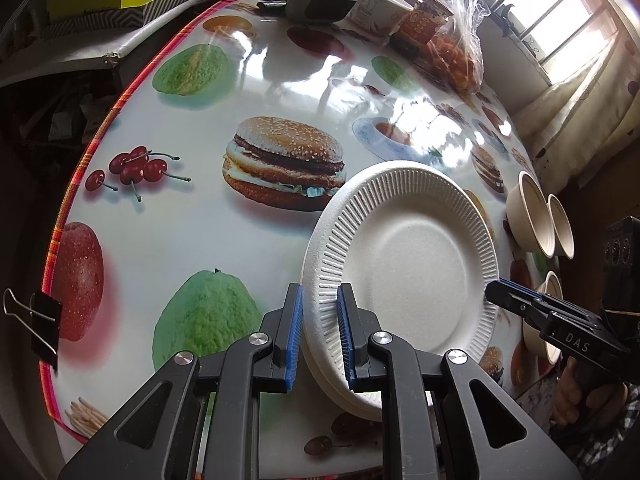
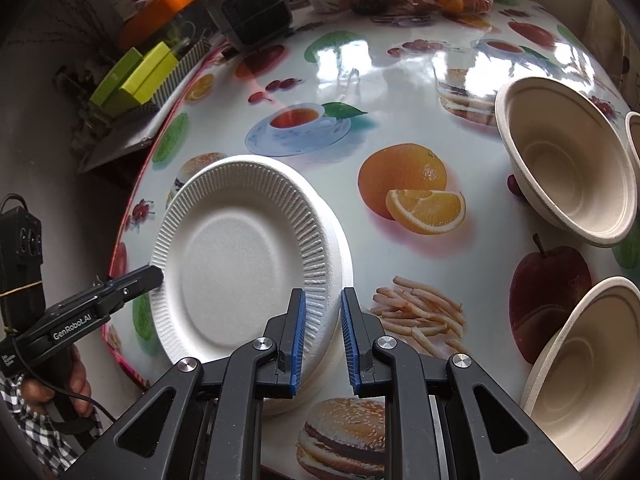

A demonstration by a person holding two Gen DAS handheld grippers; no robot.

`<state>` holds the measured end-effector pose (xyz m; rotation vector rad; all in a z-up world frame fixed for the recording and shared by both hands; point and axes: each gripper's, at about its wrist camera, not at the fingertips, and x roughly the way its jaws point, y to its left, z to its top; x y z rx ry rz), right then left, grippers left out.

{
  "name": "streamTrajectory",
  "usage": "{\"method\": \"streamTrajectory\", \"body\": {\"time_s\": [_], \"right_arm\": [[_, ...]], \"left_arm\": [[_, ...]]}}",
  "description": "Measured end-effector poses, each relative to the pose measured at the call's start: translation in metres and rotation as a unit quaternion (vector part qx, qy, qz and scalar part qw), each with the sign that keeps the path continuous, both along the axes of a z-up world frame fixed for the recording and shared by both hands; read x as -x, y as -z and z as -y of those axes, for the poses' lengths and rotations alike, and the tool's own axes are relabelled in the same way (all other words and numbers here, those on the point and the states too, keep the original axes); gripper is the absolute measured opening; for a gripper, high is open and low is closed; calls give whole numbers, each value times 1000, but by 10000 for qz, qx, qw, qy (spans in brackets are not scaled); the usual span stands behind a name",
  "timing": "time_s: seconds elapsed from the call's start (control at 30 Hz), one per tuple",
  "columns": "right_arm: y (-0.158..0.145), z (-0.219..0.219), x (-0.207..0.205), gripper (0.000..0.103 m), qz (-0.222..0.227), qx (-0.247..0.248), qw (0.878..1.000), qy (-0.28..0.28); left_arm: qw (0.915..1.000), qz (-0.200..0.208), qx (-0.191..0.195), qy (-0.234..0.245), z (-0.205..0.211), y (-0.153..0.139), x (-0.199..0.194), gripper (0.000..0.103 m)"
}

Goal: Organize plates and bowls
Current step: 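Lower the right gripper's white plate onto the plate stack while the left gripper lowers its plate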

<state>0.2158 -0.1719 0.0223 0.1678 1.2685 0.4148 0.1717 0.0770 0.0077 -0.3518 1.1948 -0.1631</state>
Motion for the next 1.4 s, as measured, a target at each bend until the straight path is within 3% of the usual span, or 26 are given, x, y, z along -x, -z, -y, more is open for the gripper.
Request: {"method": "streamTrajectory", "body": {"time_s": [0.73,1.07,1.23,1.33,1.4], "right_arm": [[-1,-7,6,19,183,248,9994,-172],[-4,-7,7,25,254,269,9992,-178],[-4,-6,7,27,257,276,9992,-148],[-5,-4,7,34,282,266,9992,-140],[-6,-4,8,39,317,254,9991,-110]], "left_arm": [[9999,-126,-2,-11,1,7,-3,19],[9999,-107,-23,0,1,5,-2,20],[10000,-80,11,-6,-1,4,-1,29],[10000,-21,47,-13,-2,2,-1,30],[10000,34,75,-49,-4,0,0,37]]}}
